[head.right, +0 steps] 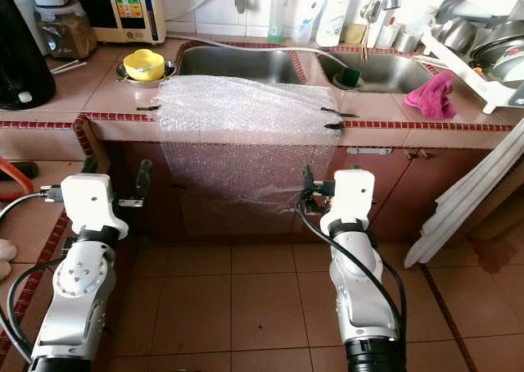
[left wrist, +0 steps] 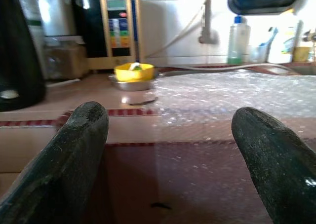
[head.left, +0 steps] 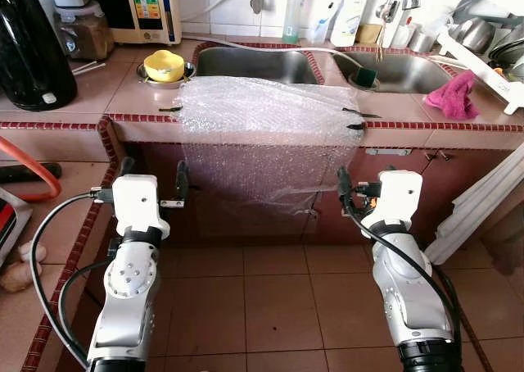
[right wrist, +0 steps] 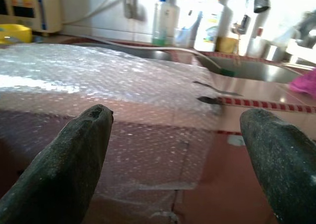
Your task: Kitchen organization
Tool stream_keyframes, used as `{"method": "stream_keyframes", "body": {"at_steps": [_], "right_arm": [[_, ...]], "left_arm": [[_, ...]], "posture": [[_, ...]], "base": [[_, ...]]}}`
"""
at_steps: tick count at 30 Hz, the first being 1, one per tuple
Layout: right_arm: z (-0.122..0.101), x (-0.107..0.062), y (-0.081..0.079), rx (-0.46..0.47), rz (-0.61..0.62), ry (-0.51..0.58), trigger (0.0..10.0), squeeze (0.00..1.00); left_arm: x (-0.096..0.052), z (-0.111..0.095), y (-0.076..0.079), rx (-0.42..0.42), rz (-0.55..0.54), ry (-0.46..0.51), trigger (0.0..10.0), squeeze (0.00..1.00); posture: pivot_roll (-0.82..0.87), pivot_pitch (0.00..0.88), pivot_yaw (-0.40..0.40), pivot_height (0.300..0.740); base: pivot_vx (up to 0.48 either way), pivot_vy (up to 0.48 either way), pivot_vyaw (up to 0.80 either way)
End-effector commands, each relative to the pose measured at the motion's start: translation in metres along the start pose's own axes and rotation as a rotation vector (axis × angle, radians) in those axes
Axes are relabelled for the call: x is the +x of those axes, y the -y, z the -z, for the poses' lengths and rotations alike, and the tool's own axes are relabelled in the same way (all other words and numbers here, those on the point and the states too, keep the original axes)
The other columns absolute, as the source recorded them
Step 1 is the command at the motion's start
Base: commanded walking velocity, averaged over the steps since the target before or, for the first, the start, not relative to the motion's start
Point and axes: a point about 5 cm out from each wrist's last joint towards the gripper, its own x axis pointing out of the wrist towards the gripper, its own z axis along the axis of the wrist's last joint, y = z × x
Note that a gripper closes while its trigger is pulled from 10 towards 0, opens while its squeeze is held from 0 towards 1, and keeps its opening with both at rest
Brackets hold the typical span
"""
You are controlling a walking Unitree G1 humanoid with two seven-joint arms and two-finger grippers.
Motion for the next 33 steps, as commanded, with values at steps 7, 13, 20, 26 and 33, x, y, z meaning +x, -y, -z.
{"method": "stream_keyframes", "body": {"at_steps": [7,13,20,26,33], "right_arm": [[-0.009,0.0044,-0.0014,-0.035,-0.05,0.031,10.0,1.0],[-0.0081,0.0045,-0.0028,-0.032,-0.06,0.029,10.0,0.0],[-0.0067,0.0016,-0.0035,-0.036,-0.057,0.025,10.0,0.0],[-0.0034,0.0012,0.0021,-0.037,-0.025,0.004,10.0,0.0],[-0.0065,0.003,0.0057,-0.069,0.012,0.015,10.0,0.0]], "left_arm": [[0.0069,-0.002,-0.0005,0.009,-0.026,-0.005,10.0,1.0],[0.0059,-0.001,0.0023,0.009,0.007,-0.008,10.0,0.0],[0.0092,-0.001,0.0067,0.001,0.038,-0.007,10.0,0.0],[0.0088,0.0019,0.004,-0.013,-0.005,-0.028,10.0,0.0],[0.0083,0.002,0.0043,0.002,0.012,-0.03,10.0,0.0]], "posture": [[0.06,0.0,-0.049,0.74],[0.06,0.0,-0.042,0.74],[0.05,0.0,-0.034,0.74],[0.04,0.0,-0.036,0.74],[0.05,0.0,-0.03,0.74]], "base": [[0.0,0.0,0.0],[0.0,0.0,0.0],[0.0,0.0,0.0],[0.0,0.0,0.0],[0.0,0.0,0.0]]}}
